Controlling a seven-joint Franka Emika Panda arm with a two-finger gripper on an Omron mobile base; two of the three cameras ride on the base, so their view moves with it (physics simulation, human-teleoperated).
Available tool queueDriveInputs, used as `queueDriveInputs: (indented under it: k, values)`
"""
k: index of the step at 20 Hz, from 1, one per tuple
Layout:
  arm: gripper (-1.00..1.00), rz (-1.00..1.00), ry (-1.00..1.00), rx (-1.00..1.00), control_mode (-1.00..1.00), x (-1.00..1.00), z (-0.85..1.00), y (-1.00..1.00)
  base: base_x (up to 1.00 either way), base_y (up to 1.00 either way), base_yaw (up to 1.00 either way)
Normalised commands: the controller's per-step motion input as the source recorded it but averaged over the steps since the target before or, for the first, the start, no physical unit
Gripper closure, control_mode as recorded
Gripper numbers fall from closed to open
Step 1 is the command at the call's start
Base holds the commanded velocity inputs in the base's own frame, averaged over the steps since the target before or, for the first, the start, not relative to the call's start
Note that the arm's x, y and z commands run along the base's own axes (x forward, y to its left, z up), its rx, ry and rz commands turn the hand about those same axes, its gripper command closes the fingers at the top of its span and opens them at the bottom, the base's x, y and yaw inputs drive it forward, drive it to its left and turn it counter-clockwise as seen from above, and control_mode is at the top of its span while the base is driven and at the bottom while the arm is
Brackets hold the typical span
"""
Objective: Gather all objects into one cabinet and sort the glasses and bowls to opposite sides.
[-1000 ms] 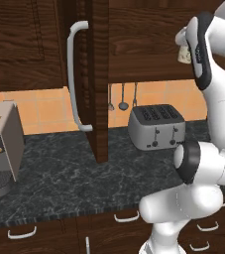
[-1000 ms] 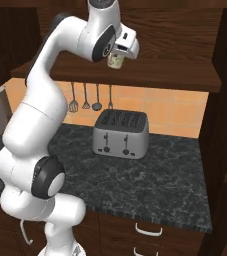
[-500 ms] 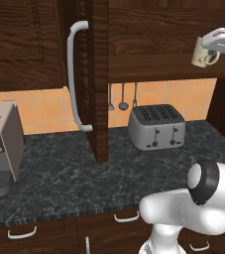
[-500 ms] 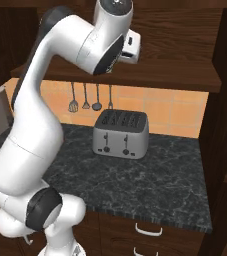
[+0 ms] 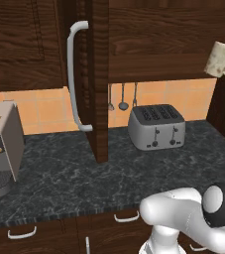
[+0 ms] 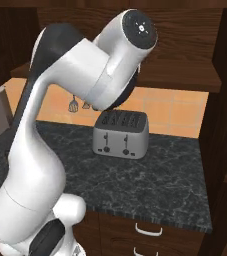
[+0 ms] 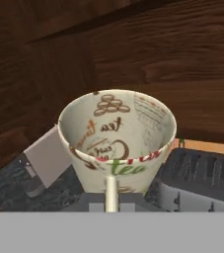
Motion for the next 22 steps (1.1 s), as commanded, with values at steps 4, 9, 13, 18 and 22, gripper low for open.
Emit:
queueDriveInputs:
  k: [4, 9, 13, 18, 22]
  values:
    - [1.00, 0.54, 0.00, 0.00, -1.00, -1.00, 0.04, 0.00, 0.00, 0.00, 0.00]
    - [1.00, 0.48, 0.00, -0.01, -1.00, -1.00, 0.10, 0.09, 0.00, 0.00, 0.00]
    - [1.00, 0.22, 0.00, -0.02, -1.00, -0.80, 0.57, 0.38, 0.00, 0.00, 0.00]
    - [1.00, 0.01, 0.00, -0.04, -1.00, -0.62, 0.45, 0.37, 0.00, 0.00, 0.00]
    - [1.00, 0.00, 0.00, -0.02, -1.00, 0.00, 0.00, 0.00, 0.00, 0.00, 0.00]
